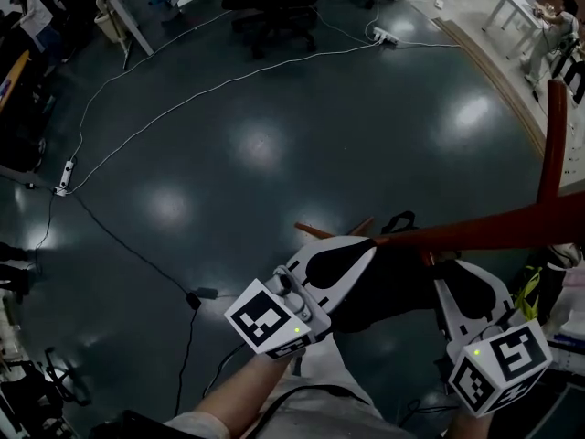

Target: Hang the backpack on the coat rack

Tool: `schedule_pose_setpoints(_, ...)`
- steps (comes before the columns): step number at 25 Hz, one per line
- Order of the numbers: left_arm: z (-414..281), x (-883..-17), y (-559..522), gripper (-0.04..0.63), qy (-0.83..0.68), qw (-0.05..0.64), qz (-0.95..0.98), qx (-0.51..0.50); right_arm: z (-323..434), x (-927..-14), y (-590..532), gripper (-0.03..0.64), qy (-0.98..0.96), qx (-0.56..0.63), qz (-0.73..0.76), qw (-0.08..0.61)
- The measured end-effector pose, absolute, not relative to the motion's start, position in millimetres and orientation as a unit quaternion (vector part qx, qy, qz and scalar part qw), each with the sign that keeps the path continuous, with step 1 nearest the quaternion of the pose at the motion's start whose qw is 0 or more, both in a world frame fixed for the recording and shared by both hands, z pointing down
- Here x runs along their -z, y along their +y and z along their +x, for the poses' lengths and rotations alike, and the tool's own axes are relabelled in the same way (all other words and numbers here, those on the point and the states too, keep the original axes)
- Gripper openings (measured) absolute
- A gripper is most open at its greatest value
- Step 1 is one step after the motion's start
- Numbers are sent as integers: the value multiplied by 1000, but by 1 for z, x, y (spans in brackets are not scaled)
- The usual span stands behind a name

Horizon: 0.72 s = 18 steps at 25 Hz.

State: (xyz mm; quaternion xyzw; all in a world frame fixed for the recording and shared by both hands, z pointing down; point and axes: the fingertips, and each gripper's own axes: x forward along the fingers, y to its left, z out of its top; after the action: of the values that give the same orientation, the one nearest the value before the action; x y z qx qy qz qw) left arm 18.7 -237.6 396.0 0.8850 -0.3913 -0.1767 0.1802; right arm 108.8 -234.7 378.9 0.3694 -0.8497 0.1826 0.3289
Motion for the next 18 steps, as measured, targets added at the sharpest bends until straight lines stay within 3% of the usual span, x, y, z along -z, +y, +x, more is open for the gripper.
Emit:
schedule_pose_setpoints(4,18,-391,-235,9,-390,188,883,180,98,-365,-235,81,-863,-173,352,318)
schedule_pose_setpoints(6,19,-391,-233,11,-389,187,883,181,91,-351,-238,84,-876,-175,344,289)
schedule_pose_setpoints(12,30,-386,-225,9,-385,184,886,181,92,-353,-226,87,-883,-149,332,297)
schedule_pose_setpoints(18,28,-387,-218,9,-392,171,886,180,90,-344,-217,87,-893,-157,330,263)
